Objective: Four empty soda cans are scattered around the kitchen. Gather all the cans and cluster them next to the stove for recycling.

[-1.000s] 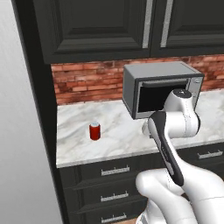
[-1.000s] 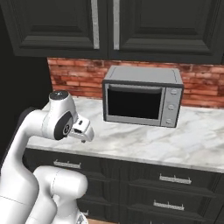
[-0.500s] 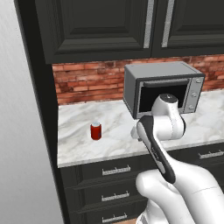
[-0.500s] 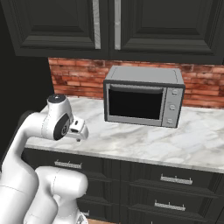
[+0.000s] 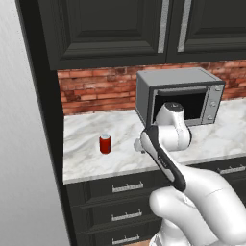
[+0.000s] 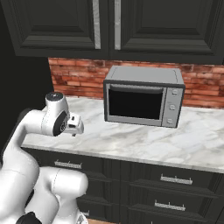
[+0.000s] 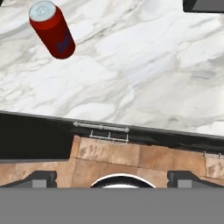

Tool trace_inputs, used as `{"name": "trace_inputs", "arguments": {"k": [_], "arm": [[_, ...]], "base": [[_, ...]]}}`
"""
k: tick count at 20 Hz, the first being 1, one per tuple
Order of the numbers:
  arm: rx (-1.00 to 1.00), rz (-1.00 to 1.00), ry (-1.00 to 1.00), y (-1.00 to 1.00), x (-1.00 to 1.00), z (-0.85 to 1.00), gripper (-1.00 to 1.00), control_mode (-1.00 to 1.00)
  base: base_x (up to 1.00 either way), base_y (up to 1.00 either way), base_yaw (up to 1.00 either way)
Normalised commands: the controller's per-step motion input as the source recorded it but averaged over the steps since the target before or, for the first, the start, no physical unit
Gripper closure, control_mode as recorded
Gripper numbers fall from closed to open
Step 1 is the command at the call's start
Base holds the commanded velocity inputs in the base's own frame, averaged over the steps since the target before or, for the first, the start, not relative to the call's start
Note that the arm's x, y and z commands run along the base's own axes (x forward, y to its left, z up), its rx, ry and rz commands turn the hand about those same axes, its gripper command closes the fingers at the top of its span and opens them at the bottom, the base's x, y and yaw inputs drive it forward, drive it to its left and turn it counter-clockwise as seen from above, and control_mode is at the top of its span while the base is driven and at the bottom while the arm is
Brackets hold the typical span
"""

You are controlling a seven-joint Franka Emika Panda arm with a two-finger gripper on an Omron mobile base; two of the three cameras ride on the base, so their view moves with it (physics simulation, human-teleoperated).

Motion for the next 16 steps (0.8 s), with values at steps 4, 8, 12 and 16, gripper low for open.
{"name": "trace_inputs", "arguments": {"k": [4,8,12,16], "arm": [[0.0,0.08,0.11,0.56,0.56,0.0,-1.0,-1.0],[0.0,0.07,0.14,0.46,0.65,0.0,-1.0,-1.0],[0.0,0.05,0.14,0.27,0.62,-0.06,-1.0,-1.0],[0.0,0.04,0.08,0.29,0.44,-0.17,-1.0,-1.0]], "base": [[0.0,0.0,0.0],[0.0,0.0,0.0],[0.0,0.0,0.0],[0.0,0.0,0.0]]}}
